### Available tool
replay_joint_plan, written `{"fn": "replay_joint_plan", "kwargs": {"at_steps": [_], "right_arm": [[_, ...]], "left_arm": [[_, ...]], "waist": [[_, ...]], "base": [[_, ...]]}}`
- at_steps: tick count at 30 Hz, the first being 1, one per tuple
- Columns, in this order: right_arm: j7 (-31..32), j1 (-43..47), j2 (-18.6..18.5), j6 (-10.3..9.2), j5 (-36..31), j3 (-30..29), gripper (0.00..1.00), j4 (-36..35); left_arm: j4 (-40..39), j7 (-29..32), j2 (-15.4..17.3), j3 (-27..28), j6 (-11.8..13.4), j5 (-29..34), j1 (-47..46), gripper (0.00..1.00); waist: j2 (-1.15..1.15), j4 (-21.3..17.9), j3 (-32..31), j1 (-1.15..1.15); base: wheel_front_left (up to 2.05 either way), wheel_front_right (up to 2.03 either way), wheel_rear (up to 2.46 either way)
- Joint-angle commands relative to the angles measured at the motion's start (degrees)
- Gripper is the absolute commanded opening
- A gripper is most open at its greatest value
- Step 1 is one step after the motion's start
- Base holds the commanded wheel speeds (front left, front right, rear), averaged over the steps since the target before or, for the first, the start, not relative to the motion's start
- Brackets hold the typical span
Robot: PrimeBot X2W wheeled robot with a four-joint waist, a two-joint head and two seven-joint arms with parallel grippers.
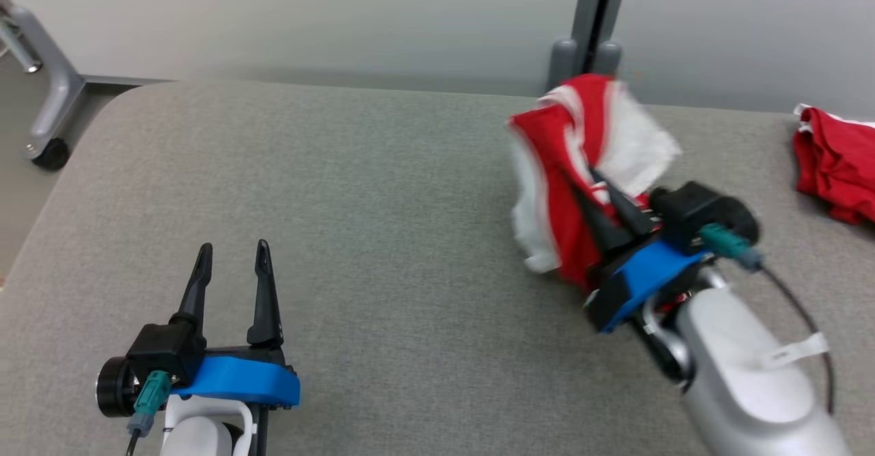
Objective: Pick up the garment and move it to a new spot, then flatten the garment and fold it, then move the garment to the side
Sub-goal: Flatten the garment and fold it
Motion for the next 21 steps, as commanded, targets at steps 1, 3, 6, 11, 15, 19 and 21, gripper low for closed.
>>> {"fn": "replay_joint_plan", "kwargs": {"at_steps": [1, 3, 6, 11, 15, 19, 21], "right_arm": [[-0.1, -0.4, 1.1, 0.02, 0.3, 1.8, 0.0, 0.2], [-0.1, -0.6, 2.9, 0.02, 0.3, 5.1, 0.0, 0.9], [-0.8, -0.2, 5.9, 0.02, 1.1, 12.7, 0.0, 3.5], [-2.5, 0.6, 8.1, 0.02, 3.4, 20.7, 0.0, 7.3], [-3.8, 1.1, 8.9, 0.02, 5.8, 26.0, 0.95, 9.7], [-5.3, 0.5, 9.0, 0.02, 7.5, 27.1, 1.0, 10.5], [-5.9, 0.3, 9.1, 0.02, 7.9, 26.4, 1.0, 10.1]], "left_arm": [[0.0, -0.3, -0.1, -0.3, 0.2, -0.4, 0.0, 1.0], [0.1, -0.3, -0.2, -0.5, 0.3, -0.6, 0.0, 1.0], [0.2, -0.3, -0.3, -0.4, 0.5, -1.0, 0.0, 1.0], [0.3, -0.3, -0.3, -0.3, 0.6, -1.4, 0.3, 1.0], [0.2, -0.3, -0.3, -0.3, 0.8, -1.6, 0.5, 1.0], [0.1, -0.3, -0.3, 0.1, 0.9, -1.7, 0.2, 1.0], [0.1, -0.3, -0.4, 0.5, 1.0, -1.4, 0.2, 1.0]], "waist": [[0.0, 1.1, 0.5, 0.0], [0.0, 2.1, 0.7, 0.0], [0.0, 3.8, 1.0, 0.0], [0.0, 4.7, 1.0, 0.0], [0.0, 4.5, 1.1, 0.0], [0.0, 3.3, 1.1, 0.0], [0.0, 2.5, 0.8, 0.0]], "base": [[0.0, 0.0, 0.0], [0.0, 0.0, 0.0], [0.0, 0.0, 0.0], [0.0, 0.0, 0.0], [0.0, 0.0, 0.0], [0.0, 0.0, 0.0], [0.0, 0.0, 0.0]]}}
